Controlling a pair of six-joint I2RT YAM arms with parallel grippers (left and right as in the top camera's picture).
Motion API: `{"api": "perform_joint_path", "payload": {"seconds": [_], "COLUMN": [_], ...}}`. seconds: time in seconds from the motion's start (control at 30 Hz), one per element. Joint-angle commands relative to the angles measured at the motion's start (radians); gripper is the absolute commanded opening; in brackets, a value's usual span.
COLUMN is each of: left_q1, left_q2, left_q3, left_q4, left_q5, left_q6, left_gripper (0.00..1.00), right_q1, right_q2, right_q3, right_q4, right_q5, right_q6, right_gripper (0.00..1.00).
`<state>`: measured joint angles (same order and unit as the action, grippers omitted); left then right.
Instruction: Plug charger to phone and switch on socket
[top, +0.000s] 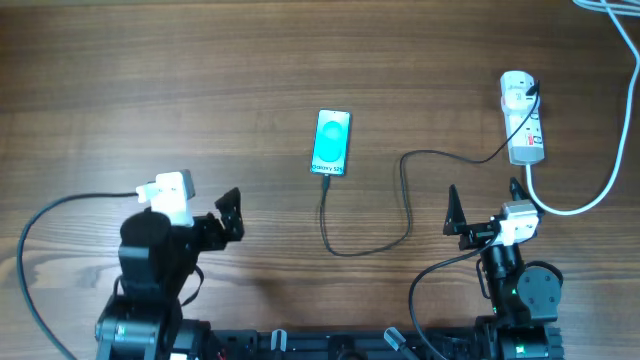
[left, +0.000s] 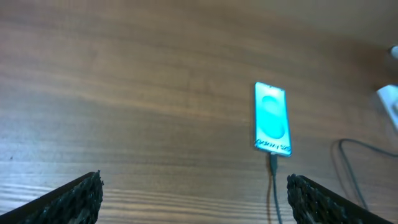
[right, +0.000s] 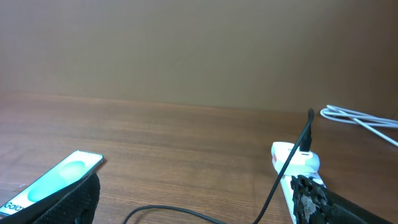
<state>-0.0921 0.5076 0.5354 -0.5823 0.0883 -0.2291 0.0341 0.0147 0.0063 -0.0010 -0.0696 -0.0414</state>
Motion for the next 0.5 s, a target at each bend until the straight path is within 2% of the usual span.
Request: {"api": "perform_joint_path", "payload": {"seconds": [0.0, 0.17, 0.47], "left_q1": [0.005, 0.005, 0.005], "left_q2": [-0.112, -0.229, -0.268], "left_q3": [-0.031, -0.069, -0.097], "left_q4": [0.007, 0.013, 0.052], "left_q5": [0.015, 0.015, 0.016], "left_q6": [0.021, 0.021, 0.045], "left_gripper": [1.0, 1.0, 1.0], "right_q1": [0.004, 0.004, 0.004], "right_q2": [-0.007, -0.007, -0.007], "right_q3": [-0.001, -0.001, -0.001], "right_q4": [0.001, 0.001, 0.001], "right_q5": [0.01, 0.01, 0.01], "right_q6": [0.018, 0.018, 0.018], "right_gripper": [1.0, 1.0, 1.0]}}
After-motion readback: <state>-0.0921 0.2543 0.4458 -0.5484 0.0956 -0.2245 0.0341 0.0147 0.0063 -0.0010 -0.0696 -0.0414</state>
